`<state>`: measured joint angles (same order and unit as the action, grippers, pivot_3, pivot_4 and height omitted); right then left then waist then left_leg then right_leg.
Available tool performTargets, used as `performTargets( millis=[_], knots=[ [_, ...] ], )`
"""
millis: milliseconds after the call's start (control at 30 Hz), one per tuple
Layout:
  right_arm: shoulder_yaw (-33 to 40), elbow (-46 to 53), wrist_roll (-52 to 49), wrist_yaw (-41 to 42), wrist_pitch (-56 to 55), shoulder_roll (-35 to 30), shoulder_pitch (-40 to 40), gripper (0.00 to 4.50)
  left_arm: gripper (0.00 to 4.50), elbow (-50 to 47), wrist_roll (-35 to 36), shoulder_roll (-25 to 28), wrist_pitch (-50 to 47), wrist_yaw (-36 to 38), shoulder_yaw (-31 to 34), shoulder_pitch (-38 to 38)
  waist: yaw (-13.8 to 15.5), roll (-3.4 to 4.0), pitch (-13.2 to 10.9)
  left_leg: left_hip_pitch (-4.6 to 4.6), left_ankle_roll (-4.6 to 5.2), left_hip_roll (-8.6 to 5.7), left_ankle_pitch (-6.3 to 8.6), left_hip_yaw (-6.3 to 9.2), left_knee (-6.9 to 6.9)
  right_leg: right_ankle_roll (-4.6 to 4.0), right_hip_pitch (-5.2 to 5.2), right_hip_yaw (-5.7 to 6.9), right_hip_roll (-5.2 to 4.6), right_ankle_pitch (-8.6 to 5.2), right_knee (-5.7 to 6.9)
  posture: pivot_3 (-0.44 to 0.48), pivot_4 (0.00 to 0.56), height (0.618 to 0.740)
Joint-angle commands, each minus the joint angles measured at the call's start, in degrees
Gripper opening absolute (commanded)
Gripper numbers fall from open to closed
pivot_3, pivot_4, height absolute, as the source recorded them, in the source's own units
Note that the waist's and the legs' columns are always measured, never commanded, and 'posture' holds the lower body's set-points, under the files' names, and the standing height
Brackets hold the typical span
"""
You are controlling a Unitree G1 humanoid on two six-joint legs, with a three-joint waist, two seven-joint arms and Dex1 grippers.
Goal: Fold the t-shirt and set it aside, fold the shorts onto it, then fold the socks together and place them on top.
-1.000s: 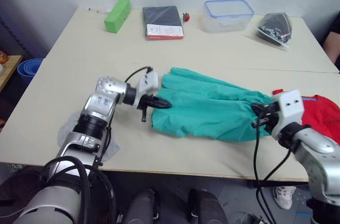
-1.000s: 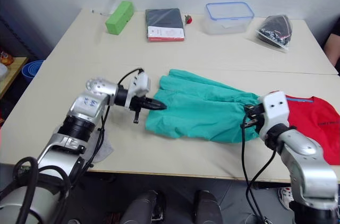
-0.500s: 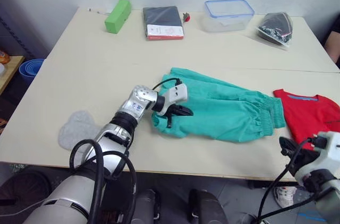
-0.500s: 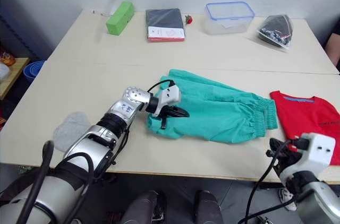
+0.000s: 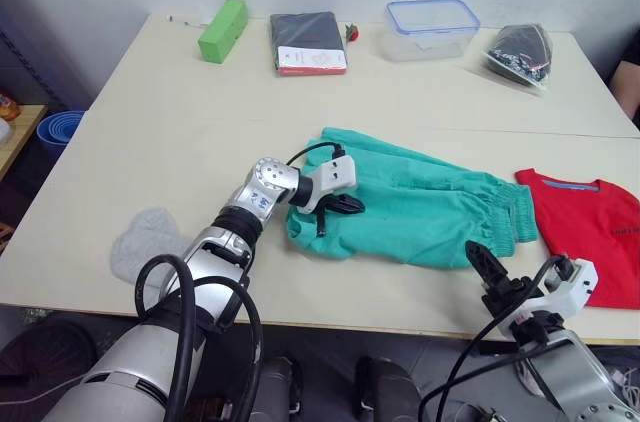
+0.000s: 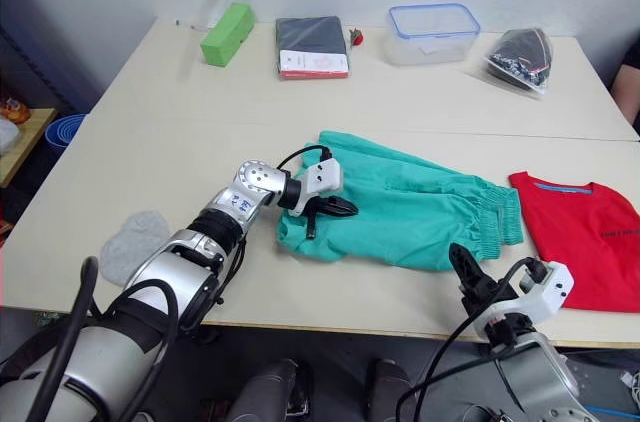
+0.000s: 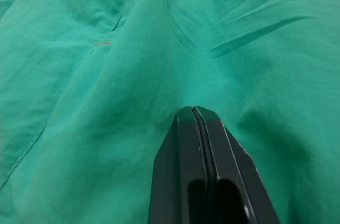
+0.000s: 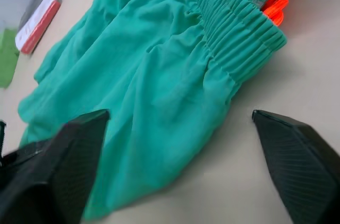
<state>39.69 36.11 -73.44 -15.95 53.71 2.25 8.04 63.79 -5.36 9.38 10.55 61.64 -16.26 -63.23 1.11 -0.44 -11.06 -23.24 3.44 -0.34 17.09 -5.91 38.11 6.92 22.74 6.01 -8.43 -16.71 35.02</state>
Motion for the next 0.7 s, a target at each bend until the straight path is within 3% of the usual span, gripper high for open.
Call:
performTargets(
  millis=[33, 300, 333, 433, 700],
  knots=[
    [-2.1, -5.93, 0.08, -2.76, -4.99, -0.52, -1.95, 4.46, 0.0, -0.39, -1.06, 0.62, -0.38, 0.35, 0.19, 0.05, -0.34, -0.07, 0.04, 0.0, 0.01, 0.0, 0.0, -0.03, 0.0, 0.0, 0.0, 0.01, 0.0, 0.0, -0.01, 0.0, 0.15, 0.74],
    [-8.86, -15.24, 5.02, 0.06, -11.8, -3.89, -8.78, 4.46, 0.0, -1.03, -1.42, 1.05, -1.0, 0.01, 0.89, 0.5, -1.41, -0.51, 0.31, 0.04, 0.23, 0.0, 0.03, -0.04, 0.02, 0.0, -0.04, 0.05, 0.0, 0.11, -0.02, 0.0, 0.15, 0.74],
    [-9.74, -15.31, 5.62, 0.47, -12.5, -4.2, -9.36, 4.28, 0.0, -1.03, -1.48, 1.11, -0.99, -0.13, 0.94, 0.64, -1.42, -0.51, 0.31, 0.04, 0.22, 0.0, 0.03, -0.02, 0.02, 0.0, -0.04, 0.04, 0.0, 0.11, -0.02, 0.0, 0.15, 0.74],
    [-12.01, -14.3, 8.02, 1.89, -13.93, -5.8, -10.25, 3.49, 0.0, -1.06, -1.55, 1.15, -1.26, -0.76, 1.26, 0.9, -1.45, -0.51, 0.31, 0.04, 0.05, 0.01, -0.06, 0.0, 0.01, -0.01, -0.04, -0.01, 0.0, 0.12, -0.01, 0.0, 0.15, 0.74],
    [-17.05, -11.32, 18.37, 6.6, -17.52, -13.19, -13.22, 0.63, 0.0, -1.56, -1.11, 1.05, -2.95, -2.42, 2.88, 1.53, -1.32, -0.5, 0.3, -0.02, 0.04, 0.0, -0.07, -0.05, -0.02, -0.01, 0.04, 0.03, 0.0, 0.11, -0.01, 0.0, 0.15, 0.74]
  ],
)
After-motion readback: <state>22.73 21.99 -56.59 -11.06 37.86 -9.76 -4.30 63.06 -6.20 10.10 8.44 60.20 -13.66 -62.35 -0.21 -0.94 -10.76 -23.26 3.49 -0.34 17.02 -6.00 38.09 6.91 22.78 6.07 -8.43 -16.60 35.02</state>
